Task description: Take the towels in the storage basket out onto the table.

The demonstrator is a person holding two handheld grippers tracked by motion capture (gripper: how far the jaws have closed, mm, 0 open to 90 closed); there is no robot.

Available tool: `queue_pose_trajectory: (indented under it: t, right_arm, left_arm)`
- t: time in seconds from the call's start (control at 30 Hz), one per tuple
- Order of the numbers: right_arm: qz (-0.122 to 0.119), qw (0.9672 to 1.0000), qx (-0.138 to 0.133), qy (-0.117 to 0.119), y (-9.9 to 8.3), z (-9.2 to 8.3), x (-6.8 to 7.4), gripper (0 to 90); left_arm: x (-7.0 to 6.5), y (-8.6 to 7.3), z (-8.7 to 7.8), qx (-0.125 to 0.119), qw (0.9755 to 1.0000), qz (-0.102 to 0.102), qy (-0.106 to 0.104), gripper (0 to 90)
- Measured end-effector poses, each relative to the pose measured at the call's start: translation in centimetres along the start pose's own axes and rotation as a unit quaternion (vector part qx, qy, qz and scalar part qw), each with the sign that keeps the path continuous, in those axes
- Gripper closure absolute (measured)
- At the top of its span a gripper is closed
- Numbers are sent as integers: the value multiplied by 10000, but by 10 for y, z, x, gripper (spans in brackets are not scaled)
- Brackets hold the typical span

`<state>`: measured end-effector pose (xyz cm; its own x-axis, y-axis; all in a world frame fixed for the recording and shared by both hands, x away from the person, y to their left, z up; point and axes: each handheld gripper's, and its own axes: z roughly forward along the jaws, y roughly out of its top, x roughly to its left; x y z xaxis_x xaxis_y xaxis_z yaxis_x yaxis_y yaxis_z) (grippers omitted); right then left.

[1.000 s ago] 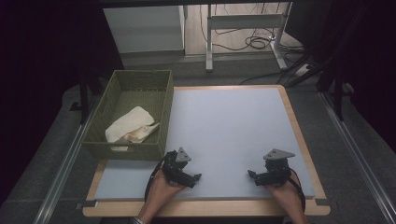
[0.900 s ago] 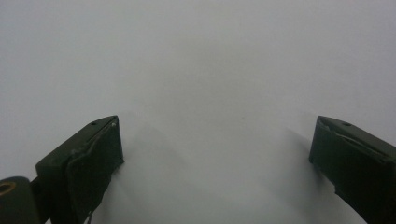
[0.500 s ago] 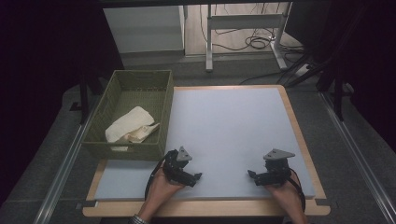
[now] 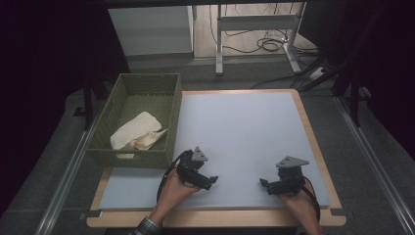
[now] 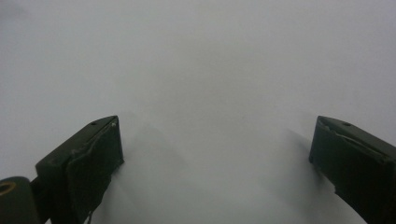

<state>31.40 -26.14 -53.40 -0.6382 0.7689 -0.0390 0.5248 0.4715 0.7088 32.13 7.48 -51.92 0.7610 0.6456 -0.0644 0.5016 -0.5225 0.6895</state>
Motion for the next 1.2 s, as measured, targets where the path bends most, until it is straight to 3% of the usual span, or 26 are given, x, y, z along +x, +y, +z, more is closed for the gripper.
queue_pose_trajectory:
  t: [0.27,0.6,1.0,1.2]
  right_arm:
    - [-9,10000,-1,-1,0,0,0,26]
    - [-11,10000,-1,1,0,0,0,26]
    - [-25,10000,-2,-3,0,0,0,26]
    - [-18,10000,-8,-2,0,0,0,26]
  left_arm:
    - [-2,22,-1,-17,9999,123,-66,23]
    - [2,46,-4,-6,9999,138,-102,21]
    - [12,78,-14,37,9998,165,-64,19]
    - [26,95,-23,93,9999,80,-4,19]
